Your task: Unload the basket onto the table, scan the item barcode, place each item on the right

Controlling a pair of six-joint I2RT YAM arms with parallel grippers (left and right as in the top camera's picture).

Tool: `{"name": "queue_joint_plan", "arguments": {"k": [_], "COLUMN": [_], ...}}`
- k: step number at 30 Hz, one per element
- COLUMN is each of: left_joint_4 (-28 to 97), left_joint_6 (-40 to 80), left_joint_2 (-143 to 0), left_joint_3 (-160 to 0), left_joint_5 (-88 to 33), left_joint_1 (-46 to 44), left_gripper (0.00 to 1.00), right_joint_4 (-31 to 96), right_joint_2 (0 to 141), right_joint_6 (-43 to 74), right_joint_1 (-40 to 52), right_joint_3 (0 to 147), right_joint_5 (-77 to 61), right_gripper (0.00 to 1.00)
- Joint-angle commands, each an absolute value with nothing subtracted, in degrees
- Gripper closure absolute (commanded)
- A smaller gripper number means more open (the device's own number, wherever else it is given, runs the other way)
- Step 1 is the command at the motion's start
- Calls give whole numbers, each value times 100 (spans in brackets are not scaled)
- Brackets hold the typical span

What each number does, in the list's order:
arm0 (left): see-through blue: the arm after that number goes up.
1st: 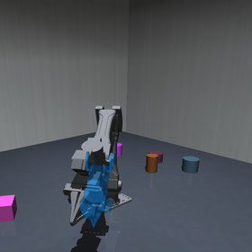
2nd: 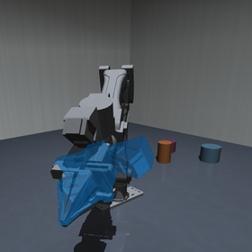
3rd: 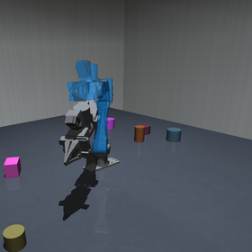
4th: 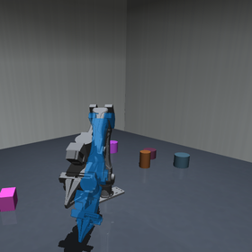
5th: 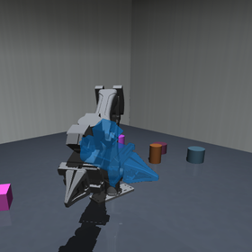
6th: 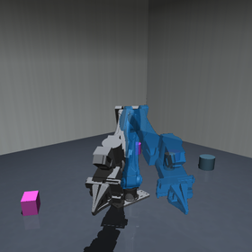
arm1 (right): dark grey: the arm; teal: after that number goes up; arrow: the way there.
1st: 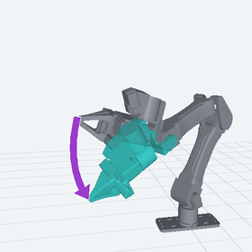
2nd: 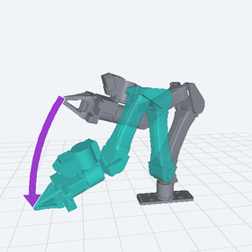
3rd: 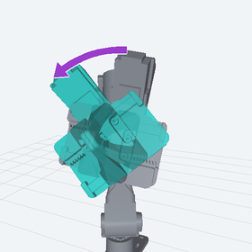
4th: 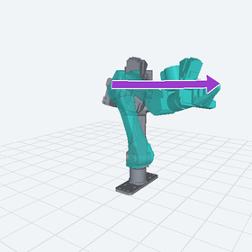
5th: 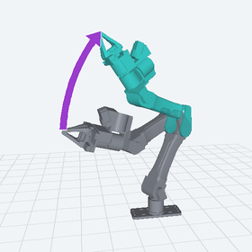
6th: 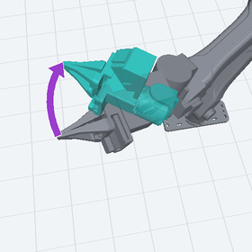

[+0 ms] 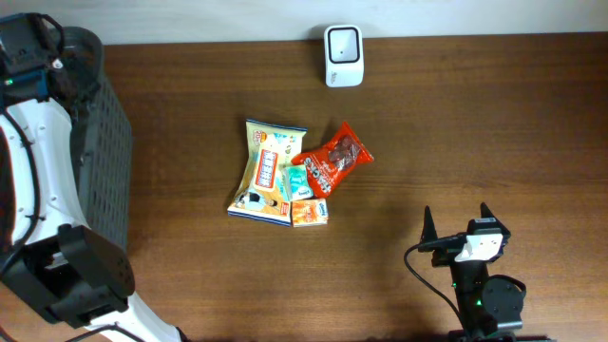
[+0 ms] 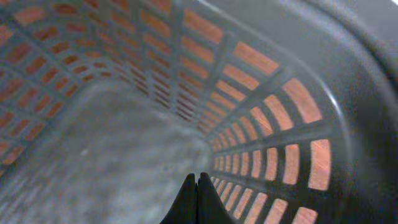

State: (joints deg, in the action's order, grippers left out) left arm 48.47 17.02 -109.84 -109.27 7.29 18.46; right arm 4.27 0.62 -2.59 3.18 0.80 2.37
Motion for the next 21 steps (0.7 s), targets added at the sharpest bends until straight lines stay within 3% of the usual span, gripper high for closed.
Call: {"name": "queue_joint_plan", "arguments": {"k": [1,10,15,16,17,20,21], "left_joint_4": [4838,4862,4823,4827,4871,5070,5103], "left_joint_6": [1310,1313,1315,1317,1317,1317,1319], "left_joint_2": [-10694,-10291,-9690,-9450,-9209,-8506,-8296], "left_joint_3": [-10958,-10960,-10967,-10967,-10967,-10967,-10967], "left_joint_5": [-294,-54,130,126,64,-860,-1426], "left_joint_1": [1817,1824,1846,1855,1855,1855,1855], "left_gripper": [100,100,91,85,70,43,28], "right_joint_4": [447,447,447,447,447,447,447], "right_joint_2": [25,25,25,25,25,25,25], "right_joint_6": [-257,-257,-257,-257,-257,-257,-257], "right_joint_1": [287,287,287,287,287,287,287], "right_joint_3": [32,32,32,32,32,32,32], "right_joint_5": [307,307,307,307,307,309,307], "right_gripper": [2,2,2,2,2,2,2]}}
